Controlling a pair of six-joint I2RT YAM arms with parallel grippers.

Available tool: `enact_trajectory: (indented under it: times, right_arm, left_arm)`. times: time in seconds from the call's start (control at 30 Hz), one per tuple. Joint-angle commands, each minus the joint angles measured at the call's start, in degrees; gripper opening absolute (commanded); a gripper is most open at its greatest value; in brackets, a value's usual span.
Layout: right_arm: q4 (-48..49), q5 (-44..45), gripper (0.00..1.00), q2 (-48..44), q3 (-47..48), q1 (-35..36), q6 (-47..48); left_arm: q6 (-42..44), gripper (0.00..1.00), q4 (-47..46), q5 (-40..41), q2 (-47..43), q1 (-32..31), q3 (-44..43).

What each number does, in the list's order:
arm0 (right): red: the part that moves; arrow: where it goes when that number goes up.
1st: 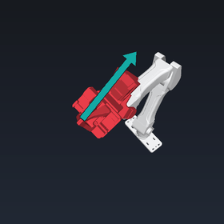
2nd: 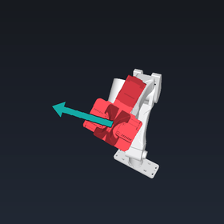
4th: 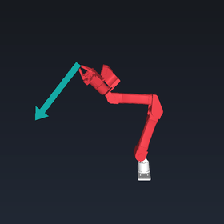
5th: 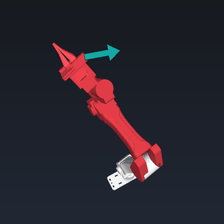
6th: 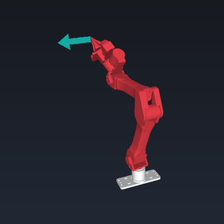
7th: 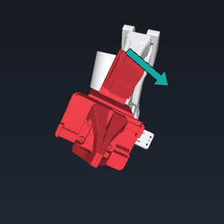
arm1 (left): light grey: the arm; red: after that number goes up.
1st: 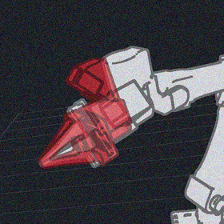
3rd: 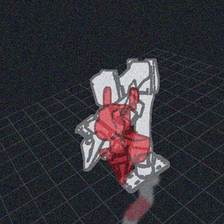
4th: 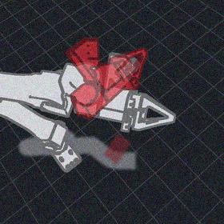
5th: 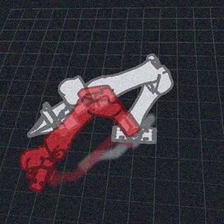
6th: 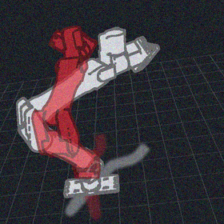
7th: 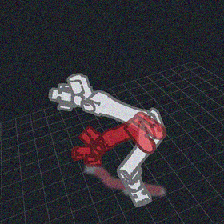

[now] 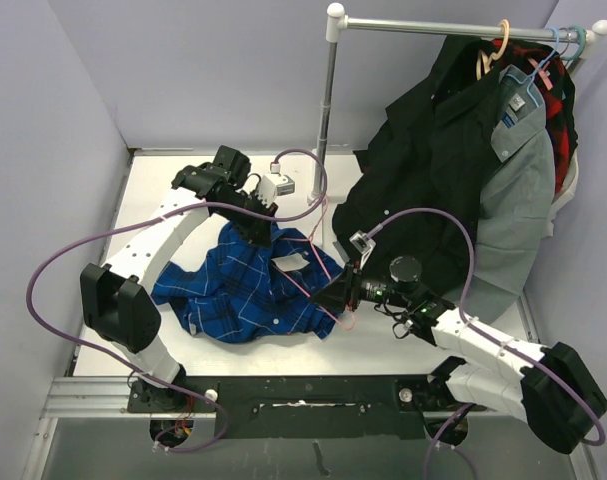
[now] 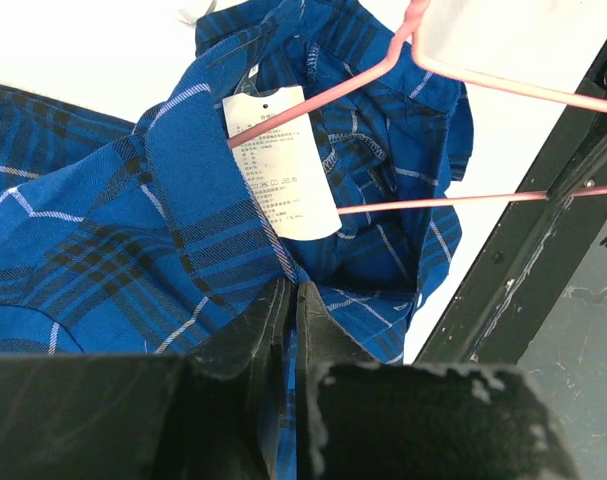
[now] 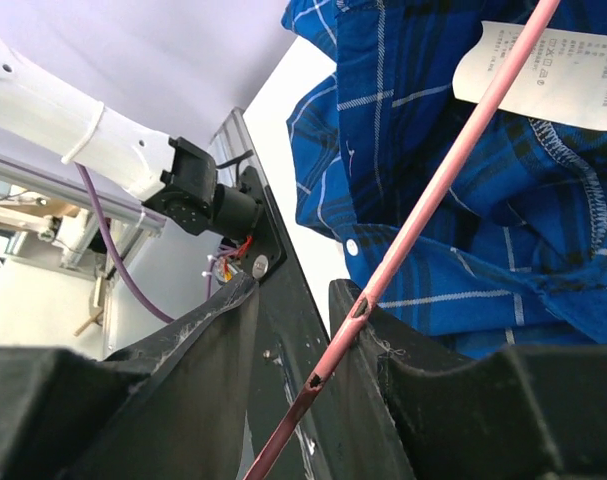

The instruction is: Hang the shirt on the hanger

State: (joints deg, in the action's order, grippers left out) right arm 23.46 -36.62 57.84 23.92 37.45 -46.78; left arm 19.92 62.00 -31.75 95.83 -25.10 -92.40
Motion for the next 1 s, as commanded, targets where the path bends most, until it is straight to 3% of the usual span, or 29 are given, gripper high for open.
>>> enact_trajectory:
  times: [0.0,0.2,0.5,0.97]
  right_arm:
    - [22.13,-1.58,0.00,4.05,-1.81,0.49,-5.35]
    - [42.54,1.62,0.00,12.77,-5.75,0.58,-9.59]
    - [60.81,2.44,0.00,29.90,-6.30,0.53,-10.17]
    - [62.02,-1.91,0.00,44.70,2.84,-0.55,-7.31]
  left_arm:
    - [0.26,0.00,-0.02,-0.92,0.41,-0.21,-3.12]
    - [-1.10,0.00,1.00,-4.17,1.94,-0.30,-5.36]
    - [-2.30,0.00,2.60,-8.16,3.19,-0.99,-7.01]
    - [-3.40,0.00,1.72,-10.40,4.35,-5.26,-2.25]
